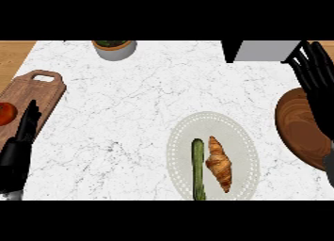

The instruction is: Pick the croissant from the placemat and place it in the bowl

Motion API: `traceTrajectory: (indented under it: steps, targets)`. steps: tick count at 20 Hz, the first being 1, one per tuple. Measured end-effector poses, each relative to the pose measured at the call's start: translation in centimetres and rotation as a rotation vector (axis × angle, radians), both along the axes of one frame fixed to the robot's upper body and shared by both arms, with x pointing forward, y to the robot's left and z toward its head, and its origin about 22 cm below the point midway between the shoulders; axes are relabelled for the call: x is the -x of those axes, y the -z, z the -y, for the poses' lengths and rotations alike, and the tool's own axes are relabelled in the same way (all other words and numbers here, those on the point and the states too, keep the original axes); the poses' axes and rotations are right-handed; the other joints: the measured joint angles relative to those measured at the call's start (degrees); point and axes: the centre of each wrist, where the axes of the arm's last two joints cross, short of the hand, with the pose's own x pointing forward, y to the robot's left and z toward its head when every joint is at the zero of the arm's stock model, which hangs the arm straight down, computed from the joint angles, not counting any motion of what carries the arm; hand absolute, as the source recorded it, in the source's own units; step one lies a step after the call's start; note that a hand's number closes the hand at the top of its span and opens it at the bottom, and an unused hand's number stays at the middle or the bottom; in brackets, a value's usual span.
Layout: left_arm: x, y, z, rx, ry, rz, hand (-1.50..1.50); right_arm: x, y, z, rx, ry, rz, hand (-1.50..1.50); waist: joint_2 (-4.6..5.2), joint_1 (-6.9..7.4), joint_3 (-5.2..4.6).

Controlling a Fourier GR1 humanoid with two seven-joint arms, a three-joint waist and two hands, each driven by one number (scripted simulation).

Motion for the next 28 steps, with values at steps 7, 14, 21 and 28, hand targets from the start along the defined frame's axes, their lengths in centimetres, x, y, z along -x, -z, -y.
traceTrajectory:
  steps: [7, 14, 21, 28]
  targets:
    - [-2.5, -2.7, 1.8, 0.035, 0.059, 0.074, 0.0, -1.1, 2.1, -1.0, -0.017, -0.347, -0.031, 1.5, 3.37, 1.7, 1.32]
    - [-4.7, -4.6, 3.7, 0.085, 0.088, 0.039, 0.0, -1.4, 8.8, 3.9, -0.092, -0.388, 0.003, -1.5, 4.12, 1.87, 1.64]
    - [-5.8, -5.8, 4.4, 0.09, 0.087, 0.024, 0.0, -2.5, 6.6, 7.2, 0.214, -0.45, 0.056, -1.5, 3.64, 1.98, 1.51]
    - [-6.3, -5.4, 5.5, 0.09, 0.078, 0.009, 0.0, -4.2, 3.3, 5.1, 0.592, -0.556, 0.096, -1.5, 3.21, 1.61, 1.31]
